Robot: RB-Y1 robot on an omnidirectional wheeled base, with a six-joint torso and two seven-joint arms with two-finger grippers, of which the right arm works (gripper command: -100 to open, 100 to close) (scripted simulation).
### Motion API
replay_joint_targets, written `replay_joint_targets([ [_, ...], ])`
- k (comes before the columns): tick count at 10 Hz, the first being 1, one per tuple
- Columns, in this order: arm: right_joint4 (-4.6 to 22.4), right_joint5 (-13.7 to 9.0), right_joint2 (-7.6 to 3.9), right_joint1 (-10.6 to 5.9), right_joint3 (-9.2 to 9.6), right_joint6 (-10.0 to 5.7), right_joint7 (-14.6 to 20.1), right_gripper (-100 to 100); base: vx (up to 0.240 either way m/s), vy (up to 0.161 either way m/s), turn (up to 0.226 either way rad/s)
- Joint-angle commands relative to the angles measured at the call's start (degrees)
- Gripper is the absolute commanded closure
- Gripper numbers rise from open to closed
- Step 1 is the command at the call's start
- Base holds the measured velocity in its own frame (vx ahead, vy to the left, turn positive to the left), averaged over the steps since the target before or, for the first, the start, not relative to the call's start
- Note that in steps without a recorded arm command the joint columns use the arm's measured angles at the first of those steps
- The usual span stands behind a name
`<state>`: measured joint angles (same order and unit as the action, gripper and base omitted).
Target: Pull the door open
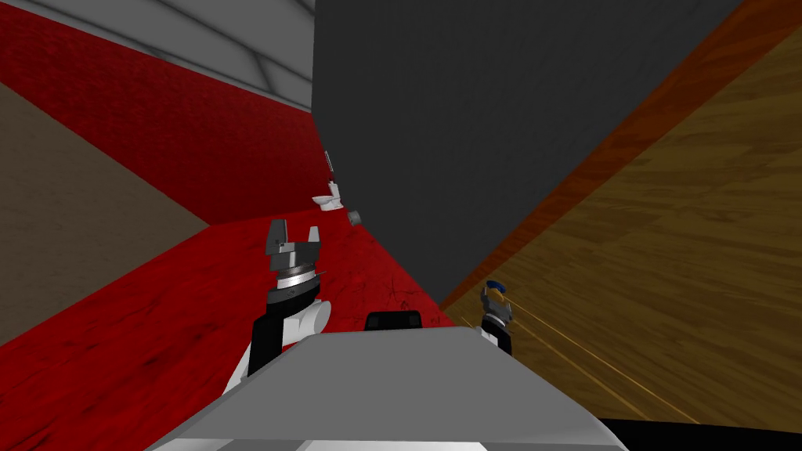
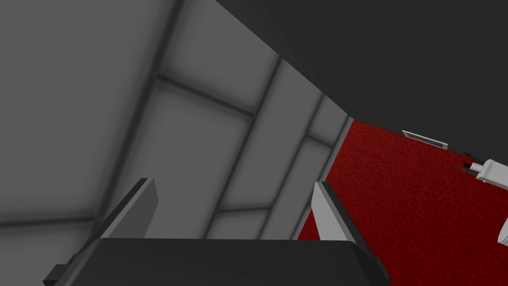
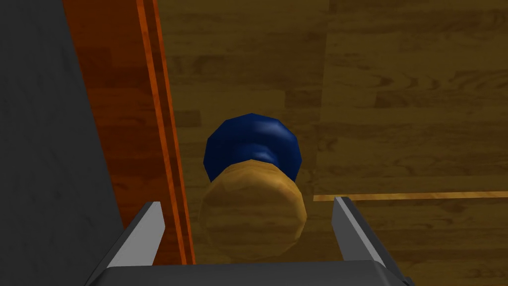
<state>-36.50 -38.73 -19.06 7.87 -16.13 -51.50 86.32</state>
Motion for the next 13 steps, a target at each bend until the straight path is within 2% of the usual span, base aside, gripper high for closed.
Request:
replay_joint_targets([
  [1, 0.99, 1.46, -0.47, -0.24, -0.34, 0.08, 1.69, -100, 0.085, -0.033, -0.064],
  [2, 2.04, 2.86, -0.96, -0.52, -0.65, 0.13, 3.25, -100, 0.113, -0.05, -0.103],
  [3, 2.4, 3.34, -1.12, -0.62, -0.76, 0.15, 3.78, -100, 0.104, -0.044, -0.048],
  [4, 2.08, 2.89, -0.94, -0.54, -0.66, 0.11, 3.17, -100, 0.04, -0.018, 0.001],
  [5, 2.08, 2.89, -0.94, -0.54, -0.66, 0.11, 3.17, 100, -0.005, -0.002, -0.013],
  [10, 2.08, 2.89, -0.94, -0.54, -0.66, 0.11, 3.17, 100, -0.007, 0.002, 0.003],
  [13, 1.39, 4.08, -1.33, -0.05, 1.09, 0.09, 4.38, 100, -0.171, 0.043, 0.058],
])
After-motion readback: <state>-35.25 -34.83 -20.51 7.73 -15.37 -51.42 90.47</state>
